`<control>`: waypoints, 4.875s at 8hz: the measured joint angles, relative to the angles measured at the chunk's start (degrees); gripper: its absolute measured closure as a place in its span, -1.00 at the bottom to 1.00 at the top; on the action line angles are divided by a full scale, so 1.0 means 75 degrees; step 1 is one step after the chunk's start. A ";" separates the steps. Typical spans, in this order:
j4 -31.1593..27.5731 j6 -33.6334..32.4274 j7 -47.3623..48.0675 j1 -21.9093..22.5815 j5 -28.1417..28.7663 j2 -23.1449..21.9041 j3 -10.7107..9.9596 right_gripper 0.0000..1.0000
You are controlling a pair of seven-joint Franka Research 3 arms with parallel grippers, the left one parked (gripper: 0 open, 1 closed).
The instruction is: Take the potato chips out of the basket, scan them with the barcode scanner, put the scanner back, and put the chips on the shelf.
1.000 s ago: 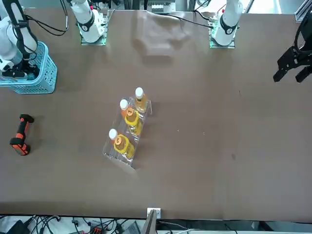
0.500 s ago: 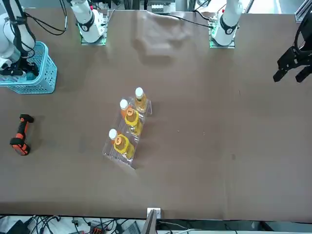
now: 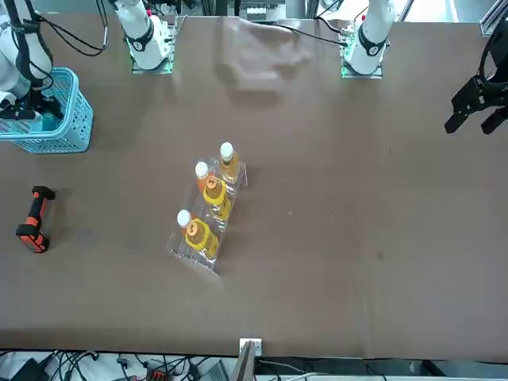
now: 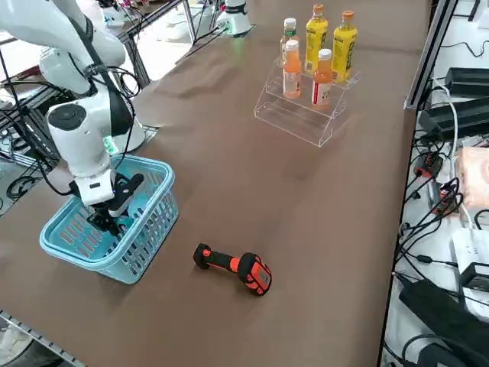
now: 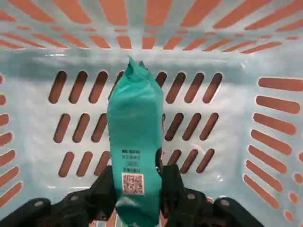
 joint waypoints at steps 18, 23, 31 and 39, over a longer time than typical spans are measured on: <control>0.2732 -0.5205 0.2231 0.3908 0.0166 -0.1762 0.0095 0.08; 0.2425 -0.3415 0.4347 0.5227 0.0724 -0.0190 0.0103 0.04; 0.2075 -0.1333 0.5812 0.6113 0.1508 0.1309 0.0093 0.04; 0.2064 -0.0459 0.5976 0.6324 0.1517 0.1953 0.0070 -0.12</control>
